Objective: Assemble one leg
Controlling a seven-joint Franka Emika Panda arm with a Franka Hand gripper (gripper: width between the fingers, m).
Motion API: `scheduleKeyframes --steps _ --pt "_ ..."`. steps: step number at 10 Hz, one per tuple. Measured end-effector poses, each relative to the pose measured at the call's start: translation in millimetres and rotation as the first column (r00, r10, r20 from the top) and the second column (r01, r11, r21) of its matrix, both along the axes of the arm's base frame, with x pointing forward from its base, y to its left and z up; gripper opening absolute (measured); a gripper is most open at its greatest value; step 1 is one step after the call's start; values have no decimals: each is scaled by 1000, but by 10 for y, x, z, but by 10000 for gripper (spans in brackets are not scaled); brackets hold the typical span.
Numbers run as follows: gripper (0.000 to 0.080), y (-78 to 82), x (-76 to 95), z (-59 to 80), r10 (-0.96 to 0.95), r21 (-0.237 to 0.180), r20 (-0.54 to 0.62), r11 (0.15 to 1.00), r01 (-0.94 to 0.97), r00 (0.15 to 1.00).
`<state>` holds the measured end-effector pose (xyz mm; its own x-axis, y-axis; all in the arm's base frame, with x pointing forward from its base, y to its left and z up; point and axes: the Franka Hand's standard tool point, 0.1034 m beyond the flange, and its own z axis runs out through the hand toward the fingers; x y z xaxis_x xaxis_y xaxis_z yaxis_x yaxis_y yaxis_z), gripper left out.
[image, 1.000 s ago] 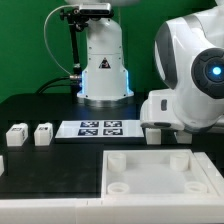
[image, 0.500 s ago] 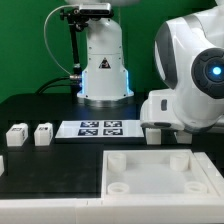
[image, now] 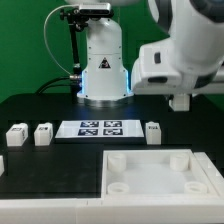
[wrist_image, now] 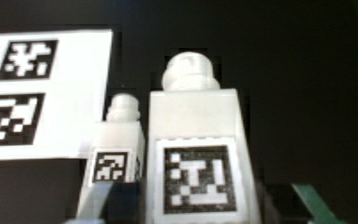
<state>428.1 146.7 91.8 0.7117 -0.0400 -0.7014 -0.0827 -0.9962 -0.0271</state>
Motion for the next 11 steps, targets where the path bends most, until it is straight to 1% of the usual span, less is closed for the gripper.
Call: scheduleKeyframes --steps 1,2,3,4,5,6,7,8,9,10,11 --pt "291 25 63 -15 -11 2 116 1000 11 993" --pt "291 -32 100 37 13 6 203 1000 -15 979" --pt "291 -157 301 119 47 3 320 999 -50 946" --pt "291 -315 495 340 85 -3 411 996 -92 908" --pt "291 -443 701 595 116 -26 511 992 -120 852" --pt "291 -460 845 803 121 -45 586 992 -117 801" --pt "292 -409 955 913 104 -45 658 994 -99 745" --pt "292 -381 1021 911 91 -38 747 995 -94 659" --pt "292 -378 996 893 79 -33 811 995 -90 580" --pt "292 -384 962 846 74 -31 833 996 -87 548" --pt "292 -362 1031 641 87 -46 900 993 -106 428"
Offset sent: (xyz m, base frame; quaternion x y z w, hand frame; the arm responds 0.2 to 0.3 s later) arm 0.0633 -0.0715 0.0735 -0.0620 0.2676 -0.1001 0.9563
